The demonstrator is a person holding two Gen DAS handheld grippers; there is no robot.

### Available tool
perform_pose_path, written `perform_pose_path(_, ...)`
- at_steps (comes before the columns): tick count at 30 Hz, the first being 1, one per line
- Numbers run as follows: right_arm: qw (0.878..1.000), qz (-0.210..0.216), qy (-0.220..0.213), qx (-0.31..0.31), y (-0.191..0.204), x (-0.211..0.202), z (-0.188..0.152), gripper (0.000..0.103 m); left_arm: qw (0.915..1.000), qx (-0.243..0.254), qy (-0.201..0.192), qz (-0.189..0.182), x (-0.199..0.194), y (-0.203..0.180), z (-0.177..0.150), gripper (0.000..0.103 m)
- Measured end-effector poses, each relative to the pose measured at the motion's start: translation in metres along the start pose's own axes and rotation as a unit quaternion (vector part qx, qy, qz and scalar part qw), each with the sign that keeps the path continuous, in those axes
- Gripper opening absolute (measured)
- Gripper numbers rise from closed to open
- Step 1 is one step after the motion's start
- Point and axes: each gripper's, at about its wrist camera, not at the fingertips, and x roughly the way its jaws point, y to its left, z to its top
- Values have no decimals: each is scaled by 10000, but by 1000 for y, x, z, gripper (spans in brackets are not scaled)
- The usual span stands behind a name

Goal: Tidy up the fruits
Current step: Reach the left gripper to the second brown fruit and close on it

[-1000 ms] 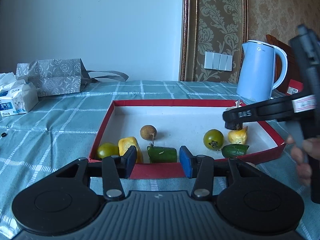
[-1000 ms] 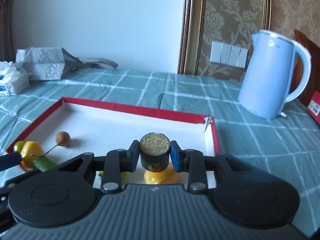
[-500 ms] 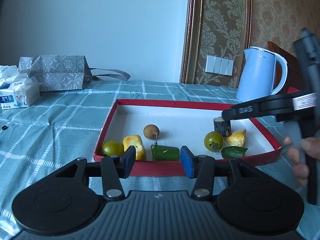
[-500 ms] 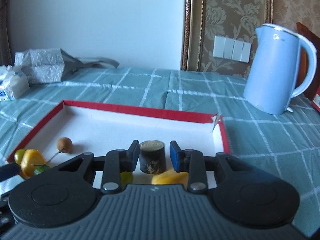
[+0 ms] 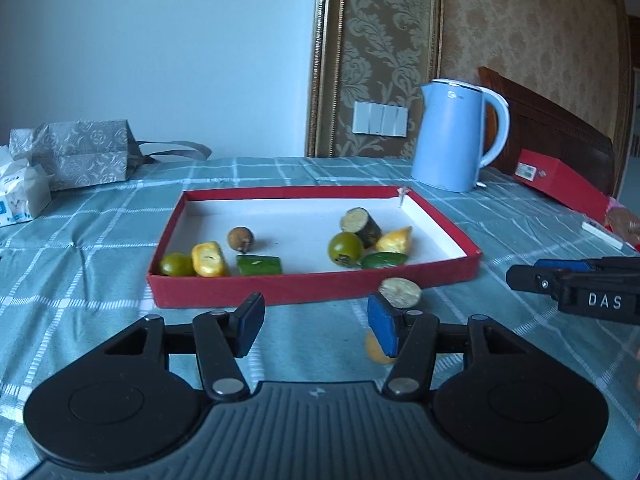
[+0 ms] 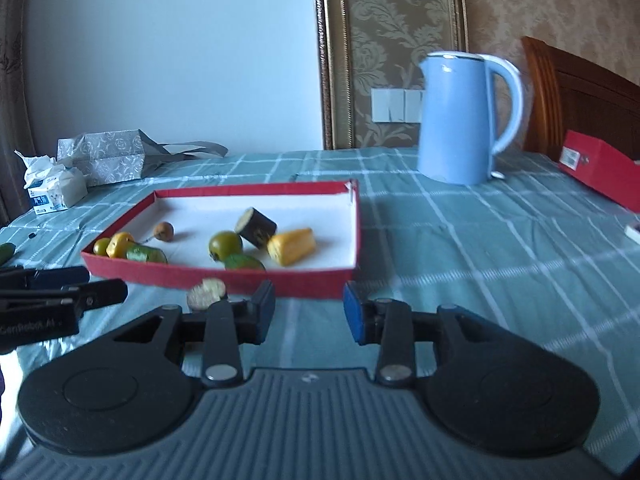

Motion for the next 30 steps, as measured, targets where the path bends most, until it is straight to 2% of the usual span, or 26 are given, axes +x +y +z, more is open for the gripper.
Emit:
perform_pose_path(9,9995,-2,104,307,-19,-15,-23,35,9994,261,211,-34,8,-23,-8,56)
perform_pose_path(25,9986,174,139,478,-23,-15,-30,35,9981,166,572,-169,34,-31,-11,56)
perform_pose_path(28,9987,182,117,471,-23,-15,-30,41,9979,195,595,-159,36,-32,-12,56)
perform_pose_path(30,9986,197,114,481,-23,-15,-29,41,9976,216,629,-170,38,-32,-13,52)
